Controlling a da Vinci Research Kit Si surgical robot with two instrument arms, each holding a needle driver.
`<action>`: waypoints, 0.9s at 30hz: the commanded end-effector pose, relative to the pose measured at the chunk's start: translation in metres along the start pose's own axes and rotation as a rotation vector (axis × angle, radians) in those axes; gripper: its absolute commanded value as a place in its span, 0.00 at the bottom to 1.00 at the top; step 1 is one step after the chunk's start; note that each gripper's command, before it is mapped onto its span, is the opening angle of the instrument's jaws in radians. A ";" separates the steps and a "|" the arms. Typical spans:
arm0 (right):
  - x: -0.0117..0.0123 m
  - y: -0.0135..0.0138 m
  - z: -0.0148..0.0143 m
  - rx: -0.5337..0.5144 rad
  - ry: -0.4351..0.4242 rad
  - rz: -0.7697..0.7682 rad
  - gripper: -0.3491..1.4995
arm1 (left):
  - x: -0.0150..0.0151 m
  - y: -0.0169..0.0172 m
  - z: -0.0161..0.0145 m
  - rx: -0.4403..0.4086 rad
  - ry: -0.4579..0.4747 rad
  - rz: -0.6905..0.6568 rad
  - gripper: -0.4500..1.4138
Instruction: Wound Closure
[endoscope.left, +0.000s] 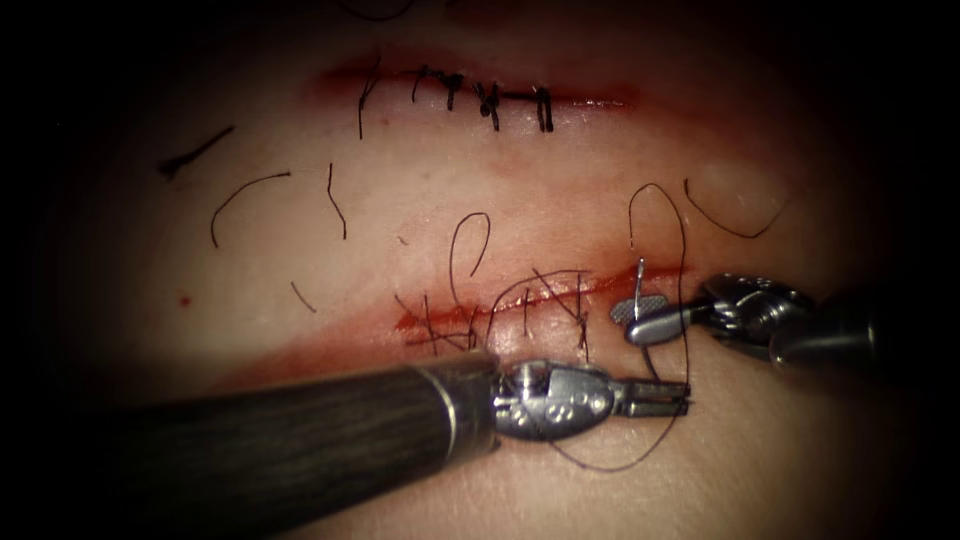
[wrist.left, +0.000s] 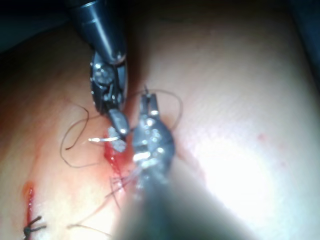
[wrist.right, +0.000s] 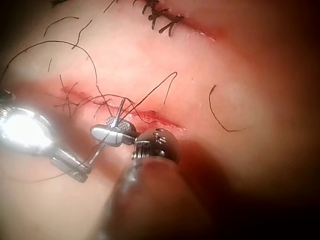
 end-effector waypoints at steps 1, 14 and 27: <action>-0.0006 0.0004 0.0006 0.005 0.003 0.001 0.32 | -0.0004 0.0002 0.0008 -0.001 0.001 -0.001 0.00; -0.0006 -0.0010 -0.0019 -0.035 0.024 -0.042 0.00 | 0.0003 -0.0010 0.0005 0.032 -0.019 -0.233 0.50; 0.0000 -0.0005 -0.0040 -0.129 0.076 -0.084 0.00 | 0.0027 0.0013 0.0013 -0.028 -0.032 -0.288 0.46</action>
